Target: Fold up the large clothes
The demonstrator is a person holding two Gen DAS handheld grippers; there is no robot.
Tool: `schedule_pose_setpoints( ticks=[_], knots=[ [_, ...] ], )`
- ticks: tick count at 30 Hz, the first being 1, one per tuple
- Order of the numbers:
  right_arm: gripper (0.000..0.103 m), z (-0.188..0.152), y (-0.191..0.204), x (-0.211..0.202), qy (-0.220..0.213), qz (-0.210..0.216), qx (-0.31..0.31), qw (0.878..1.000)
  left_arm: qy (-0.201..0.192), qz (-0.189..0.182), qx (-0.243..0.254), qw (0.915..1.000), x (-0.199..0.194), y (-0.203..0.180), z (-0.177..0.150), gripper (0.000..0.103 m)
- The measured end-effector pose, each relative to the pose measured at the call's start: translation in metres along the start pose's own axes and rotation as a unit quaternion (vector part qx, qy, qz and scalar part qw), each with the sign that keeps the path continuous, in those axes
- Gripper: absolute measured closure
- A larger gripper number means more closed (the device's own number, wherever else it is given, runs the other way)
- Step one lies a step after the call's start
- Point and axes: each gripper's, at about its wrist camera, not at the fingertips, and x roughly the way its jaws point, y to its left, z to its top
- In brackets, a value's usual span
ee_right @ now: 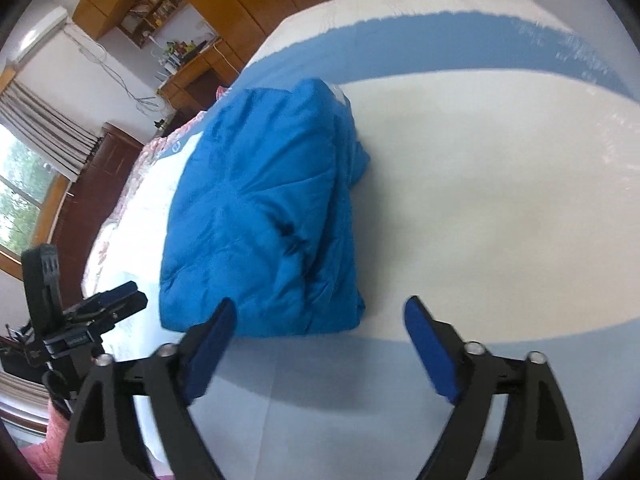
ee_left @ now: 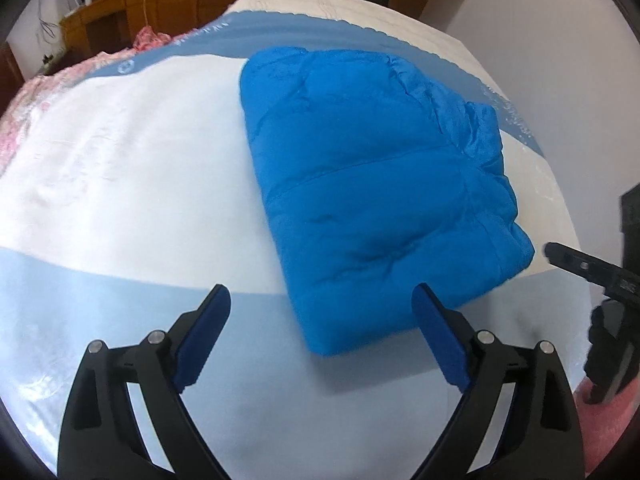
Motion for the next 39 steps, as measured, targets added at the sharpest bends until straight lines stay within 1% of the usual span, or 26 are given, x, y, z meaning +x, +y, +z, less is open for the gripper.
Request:
schedule_pose_setpoints(
  ticks=[1, 2, 4, 6, 7, 9, 11, 12, 15, 18, 22, 27, 35, 39],
  knots=[
    [0.011, -0.003, 0.005, -0.007, -0.004, -0.010, -0.004, 1.000, -0.002, 0.007, 0.002, 1.0000, 0.002, -0.001, 0.000, 0.011],
    [0.008, -0.004, 0.010, -0.010, -0.005, -0.020, -0.007, 1.000, -0.004, 0.014, 0.003, 0.9999, 0.001, -0.009, 0.003, 0.010],
    [0.006, -0.009, 0.023, -0.022, -0.013, -0.048, -0.017, 0.999, -0.013, 0.031, 0.004, 0.9994, -0.011, -0.016, 0.000, 0.010],
    [0.006, -0.013, 0.035, -0.033, -0.022, -0.065, -0.025, 0.997, -0.032, 0.032, -0.002, 0.9989, -0.024, -0.017, -0.010, 0.009],
    [0.005, -0.015, 0.040, -0.039, -0.024, -0.068, -0.028, 0.997, -0.045, 0.030, -0.009, 0.9985, -0.032, -0.018, -0.014, 0.009],
    [0.004, -0.021, 0.048, -0.048, -0.022, -0.075, -0.032, 0.996, -0.049, 0.028, -0.013, 0.9983, -0.045, -0.016, -0.020, 0.009],
    [0.004, -0.026, 0.054, -0.056, -0.027, -0.079, -0.036, 0.996, -0.052, 0.041, -0.003, 0.9978, -0.057, -0.019, -0.024, 0.009],
    [0.004, -0.029, 0.059, -0.061, -0.025, -0.085, -0.039, 0.995, -0.057, 0.045, 0.001, 0.9974, -0.067, -0.020, -0.033, 0.009],
    [0.004, -0.030, 0.064, -0.070, -0.019, -0.098, -0.044, 0.994, -0.060, 0.052, 0.010, 0.9968, -0.087, -0.026, -0.043, 0.009],
    [0.004, -0.036, 0.073, -0.078, -0.023, -0.106, -0.051, 0.993, -0.061, 0.060, 0.013, 0.9963, -0.101, -0.028, -0.050, 0.009],
    [0.004, -0.043, 0.084, -0.087, -0.018, -0.119, -0.055, 0.991, -0.060, 0.076, 0.017, 0.9952, -0.112, -0.029, -0.057, 0.008],
    [0.004, -0.053, 0.091, -0.095, -0.013, -0.121, -0.052, 0.991, -0.052, 0.090, 0.020, 0.9943, -0.124, -0.030, -0.068, 0.008],
    [0.004, -0.071, 0.100, -0.096, 0.020, -0.136, -0.049, 0.989, -0.039, 0.096, 0.029, 0.9942, -0.134, -0.032, -0.084, 0.008],
    [0.004, -0.080, 0.102, -0.096, 0.029, -0.141, -0.049, 0.988, -0.028, 0.091, 0.031, 0.9950, -0.136, -0.032, -0.093, 0.008]
  ],
)
